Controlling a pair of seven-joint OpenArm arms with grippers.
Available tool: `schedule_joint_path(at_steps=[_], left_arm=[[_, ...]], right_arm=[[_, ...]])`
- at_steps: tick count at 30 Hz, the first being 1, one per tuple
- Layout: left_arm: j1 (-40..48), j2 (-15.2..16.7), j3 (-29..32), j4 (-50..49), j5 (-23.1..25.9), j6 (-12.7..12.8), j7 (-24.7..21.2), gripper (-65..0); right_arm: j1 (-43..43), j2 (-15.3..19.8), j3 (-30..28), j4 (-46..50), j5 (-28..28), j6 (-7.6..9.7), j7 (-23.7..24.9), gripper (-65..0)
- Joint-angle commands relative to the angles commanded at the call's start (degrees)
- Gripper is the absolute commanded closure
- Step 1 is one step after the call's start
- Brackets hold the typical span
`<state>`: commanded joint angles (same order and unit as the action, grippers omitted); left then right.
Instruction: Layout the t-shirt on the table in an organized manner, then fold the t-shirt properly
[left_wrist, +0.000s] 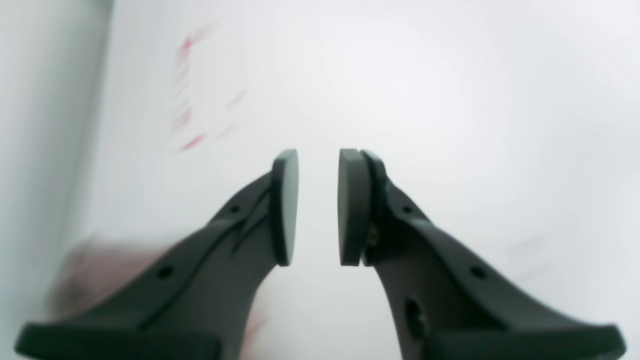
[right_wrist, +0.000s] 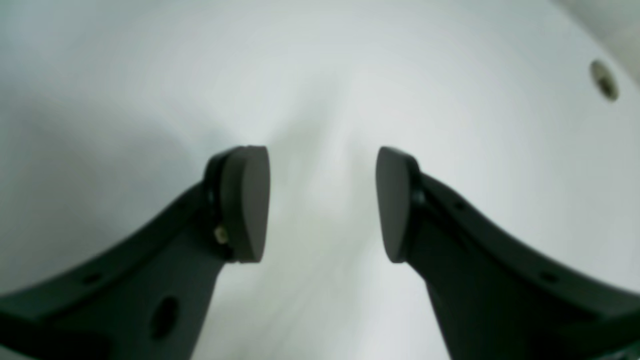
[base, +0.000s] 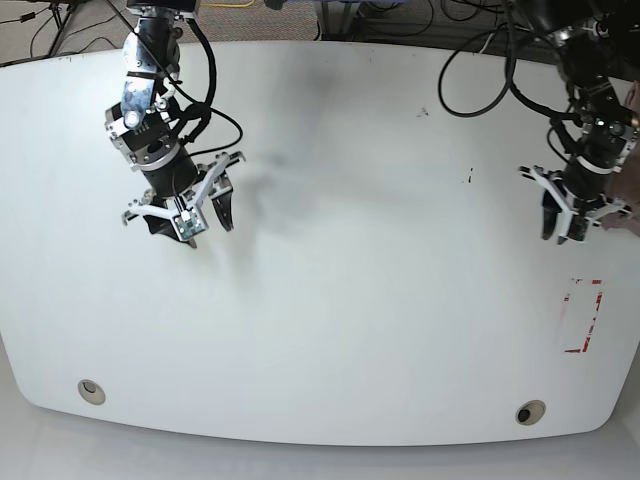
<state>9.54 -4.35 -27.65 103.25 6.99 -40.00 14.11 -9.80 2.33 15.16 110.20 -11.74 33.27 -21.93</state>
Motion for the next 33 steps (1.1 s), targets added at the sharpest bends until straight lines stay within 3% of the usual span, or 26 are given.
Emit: schedule_joint_path(at_steps=[2,4,5,6,9,10,14,24,33], left_arm=[[1.41,1.76,1.14,-0.09,2.02,2.59,-4.75,-12.5],[3.78,3.96,2.2,-0.18,4.31,9.27,-10.11,-12.5],[4.31,4.4,2.37,-0.26,4.84,10.77,-11.25,-12.5],[6.07,5.63,2.9,-0.26,6.15,14.73,-13.71,-12.5],[10.64,7.56,4.22,-0.26,7.74,20.7,-18.2,-12.5],[11.87,7.91,4.48,-0.18,7.74,21.41,-19.08,-12.5],[19.25,9.23,5.45,0.79,7.56,21.67,-21.63,-12.5],[41.85,10.37,9.23,6.68,7.38,21.67,-21.63,-12.5],[56.26,10.2,12.13,6.42,7.38,21.67,-21.63,-12.4]], right_arm=[[-0.88,-1.14,2.02,-1.23,-1.67,0.0,4.92,-31.9],[-2.11,-2.55,4.31,-2.73,-1.67,0.0,10.37,-31.9],[-2.37,-2.64,4.75,-2.9,-1.67,0.0,11.16,-31.9],[-3.52,-3.16,5.89,-3.6,-1.76,0.0,13.27,-31.9],[-6.59,-3.08,7.21,-3.87,-1.49,0.0,13.98,-31.9],[-7.56,-3.08,7.38,-3.6,-1.49,0.0,13.98,-31.9],[-13.98,-3.6,7.38,-1.67,2.11,0.09,13.98,-31.9],[-34.55,-1.49,7.47,2.55,15.03,0.53,13.98,-31.9],[-46.95,-0.26,7.47,2.02,20.92,0.62,13.98,-31.9]])
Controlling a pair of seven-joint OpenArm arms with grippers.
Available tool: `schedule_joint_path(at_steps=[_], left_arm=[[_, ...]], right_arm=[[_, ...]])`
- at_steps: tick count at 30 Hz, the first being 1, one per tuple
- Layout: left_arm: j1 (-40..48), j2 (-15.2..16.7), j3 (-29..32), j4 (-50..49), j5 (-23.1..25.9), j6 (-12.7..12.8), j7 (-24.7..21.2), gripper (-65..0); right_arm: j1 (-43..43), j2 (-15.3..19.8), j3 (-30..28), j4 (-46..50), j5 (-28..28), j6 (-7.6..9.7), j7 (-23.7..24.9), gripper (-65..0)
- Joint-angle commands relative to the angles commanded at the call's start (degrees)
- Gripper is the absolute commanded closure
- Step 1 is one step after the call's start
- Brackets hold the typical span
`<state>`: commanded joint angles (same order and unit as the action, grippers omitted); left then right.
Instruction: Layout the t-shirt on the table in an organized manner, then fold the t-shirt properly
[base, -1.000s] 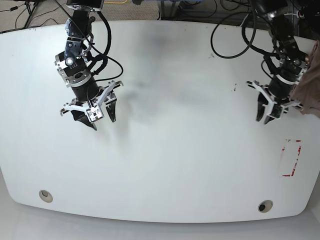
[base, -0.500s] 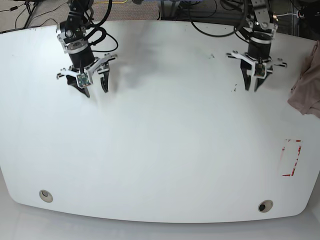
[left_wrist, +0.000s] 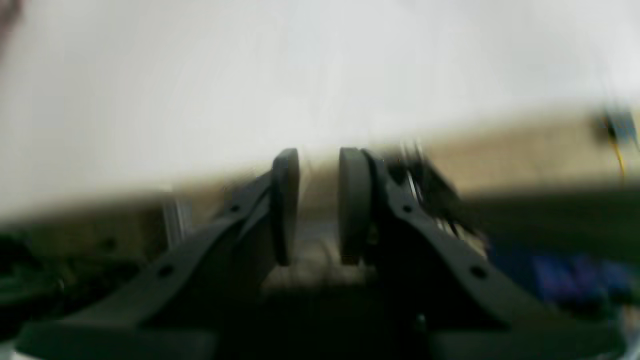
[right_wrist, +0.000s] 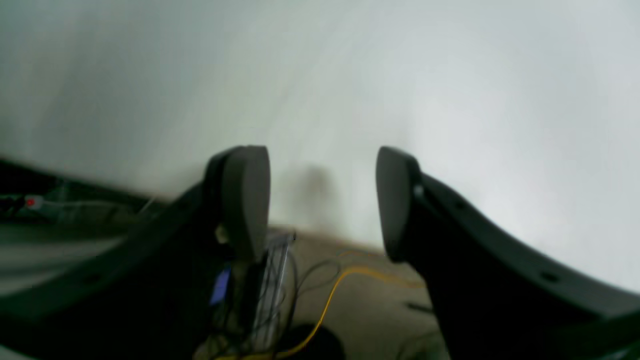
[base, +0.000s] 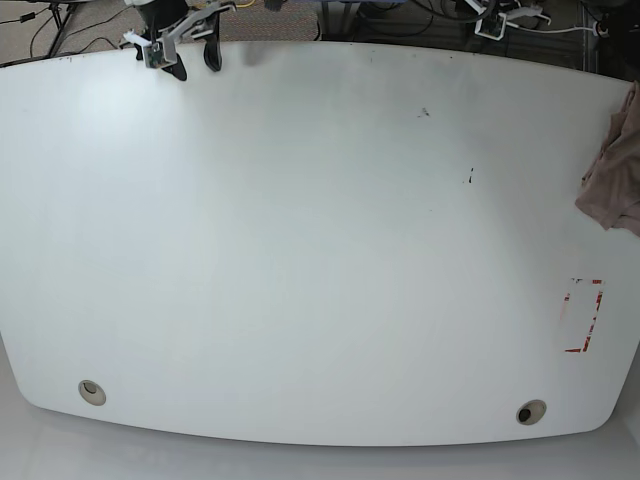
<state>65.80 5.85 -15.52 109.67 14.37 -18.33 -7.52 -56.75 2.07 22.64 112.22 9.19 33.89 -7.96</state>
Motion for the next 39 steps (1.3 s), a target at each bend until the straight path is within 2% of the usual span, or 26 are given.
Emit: schedule_joint_path(at_steps=[7,11,15,18,21,26,32,34,36,39], left_arm=[[6.24,-0.35,1.67,-5.1,-0.09,0.0,0.0,-12.4],[5.19,-1.76,1.93,-14.24,-0.09,-0.09,-0.09,-12.4],[0.0,-5.1,4.66,-24.18,-1.23,-0.09,-0.18,-12.4],[-5.1,-8.26,6.51,-33.23,-5.89,-0.09,-0.18,-12.4],[-10.02,-10.73,8.26,-41.41,-10.55,-0.09,-0.18,-12.2],[-17.67,-14.33,12.4,-51.08,-12.84,0.09,-0.18,-12.2],[-25.58,-14.77,14.24,-60.92,-12.84,0.09,-0.18,-12.5],[-27.69,-14.77,14.24,-63.82,-12.66,0.09,-0.18,-12.5],[-31.65,-14.77,14.24,-69.19,-12.57,0.09,-0.18,-12.5],[-35.78,-14.77,14.24,-74.99,-12.48,0.09,-0.18,-12.5]], right_arm=[[-6.42,0.35,-0.44,-3.43,0.35,0.09,0.0,-31.9],[-6.77,0.35,-1.76,-10.64,0.09,0.09,0.35,-31.9],[-5.19,1.41,-3.78,-20.57,-0.09,0.09,6.59,-30.0],[-2.55,2.2,-6.59,-30.77,-0.09,-0.44,13.1,-25.4],[1.05,3.25,-7.91,-40.35,-1.23,-0.53,17.05,-23.0],[8.88,3.34,-7.82,-53.54,-3.87,-0.53,18.64,-23.1],[15.03,3.25,-7.91,-64.53,-6.51,-0.7,22.68,-23.1],[16.79,3.25,-7.91,-66.81,-7.21,-1.32,22.68,-23.1],[19.25,3.25,-8.18,-70.42,-8.26,-3.52,22.68,-23.1],[21.71,3.16,-8.18,-73.67,-9.41,-5.45,22.68,-23.1]])
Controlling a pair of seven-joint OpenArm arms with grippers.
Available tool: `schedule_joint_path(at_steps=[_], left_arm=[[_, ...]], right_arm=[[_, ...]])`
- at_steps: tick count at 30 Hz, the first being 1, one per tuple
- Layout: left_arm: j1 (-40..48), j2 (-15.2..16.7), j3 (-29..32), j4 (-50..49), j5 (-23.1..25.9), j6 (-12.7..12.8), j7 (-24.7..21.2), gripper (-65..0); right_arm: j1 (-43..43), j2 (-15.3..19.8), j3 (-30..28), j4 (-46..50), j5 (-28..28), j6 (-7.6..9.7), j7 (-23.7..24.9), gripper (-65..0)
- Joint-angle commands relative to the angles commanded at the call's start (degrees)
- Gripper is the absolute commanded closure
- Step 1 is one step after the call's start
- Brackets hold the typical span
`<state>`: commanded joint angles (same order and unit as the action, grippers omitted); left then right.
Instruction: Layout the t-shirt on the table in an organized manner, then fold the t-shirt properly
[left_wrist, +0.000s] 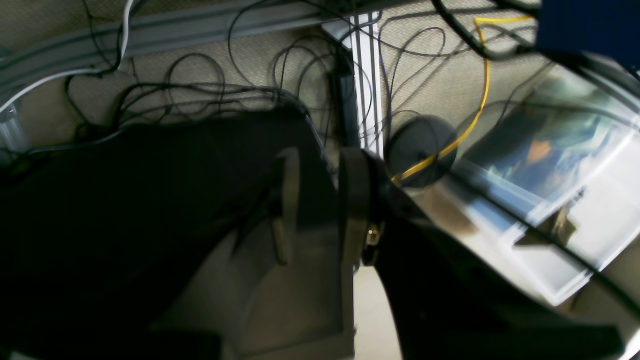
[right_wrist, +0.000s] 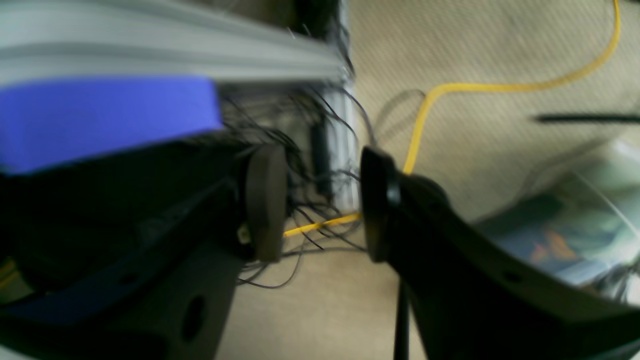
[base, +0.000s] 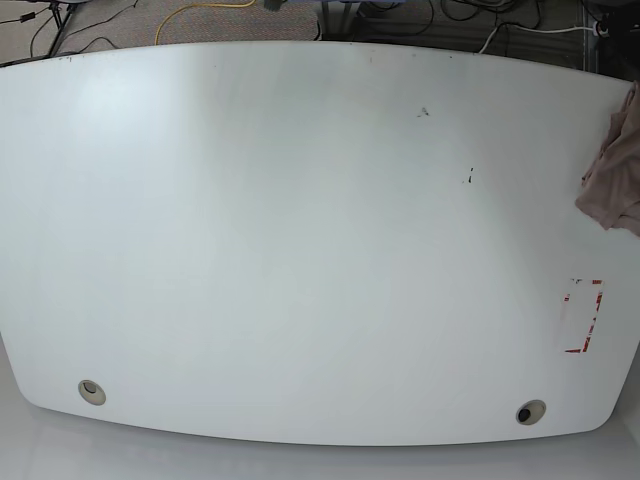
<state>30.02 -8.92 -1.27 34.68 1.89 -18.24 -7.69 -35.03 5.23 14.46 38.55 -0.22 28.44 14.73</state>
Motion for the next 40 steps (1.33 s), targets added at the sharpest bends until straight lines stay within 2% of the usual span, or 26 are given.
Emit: schedule_joint_path(at_steps=[5,15,24,36,40], left_arm=[[-7.12,0.0,0.0,-10.02,0.0,0.0,0.0,-12.5],[-15.74,-1.14,0.09,-20.22,0.0,0.09,0.09,-12.6],[-20.22,-1.23,0.09,-24.53,0.09,0.09,0.18,-12.8],[-20.48,-0.97,0.09,-24.79,0.09,0.18,0.26,-12.8],[-20.48,-0.88,0.0,-24.79,-0.09,0.18,0.26,-12.8]], right_arm=[[4.57,-0.62,0.0,-5.36,-2.2,-1.67,0.0,-23.1],[10.2,-0.88,0.0,-12.22,-4.92,-5.27,0.0,-23.1],[13.45,-0.88,0.0,-16.7,-4.92,-5.19,0.0,-23.1],[15.21,-0.88,-0.09,-16.79,-4.84,-5.19,0.0,-23.1],[15.82,-1.93,-0.09,-16.88,-4.75,-5.19,0.0,-23.1]])
